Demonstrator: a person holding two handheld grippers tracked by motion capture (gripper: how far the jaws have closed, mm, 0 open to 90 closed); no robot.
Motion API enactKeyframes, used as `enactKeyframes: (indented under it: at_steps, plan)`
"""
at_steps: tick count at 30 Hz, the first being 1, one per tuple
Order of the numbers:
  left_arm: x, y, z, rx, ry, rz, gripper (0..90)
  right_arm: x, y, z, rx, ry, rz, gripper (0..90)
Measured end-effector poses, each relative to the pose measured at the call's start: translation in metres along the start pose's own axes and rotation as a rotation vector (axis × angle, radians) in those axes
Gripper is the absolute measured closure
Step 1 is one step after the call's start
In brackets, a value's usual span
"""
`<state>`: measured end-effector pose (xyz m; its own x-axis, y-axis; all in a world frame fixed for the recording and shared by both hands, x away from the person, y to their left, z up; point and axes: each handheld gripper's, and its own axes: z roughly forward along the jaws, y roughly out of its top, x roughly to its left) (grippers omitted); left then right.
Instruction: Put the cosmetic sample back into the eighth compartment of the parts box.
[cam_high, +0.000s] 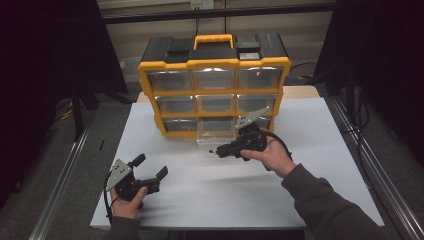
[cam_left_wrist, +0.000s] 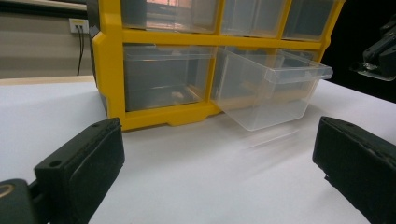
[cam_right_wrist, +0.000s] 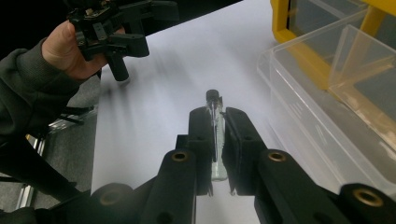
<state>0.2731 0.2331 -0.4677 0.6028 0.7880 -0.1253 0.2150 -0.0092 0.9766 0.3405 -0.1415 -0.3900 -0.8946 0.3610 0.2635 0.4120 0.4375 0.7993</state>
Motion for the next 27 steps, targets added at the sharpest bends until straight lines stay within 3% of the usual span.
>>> enactKeyframes:
  at_steps: [27]
  plan:
    - [-0.001, 0.000, 0.000, 0.002, -0.007, 0.006, 2.1, -0.010, 0.020, -0.008, -0.010, -0.028, -0.002, 81.7]
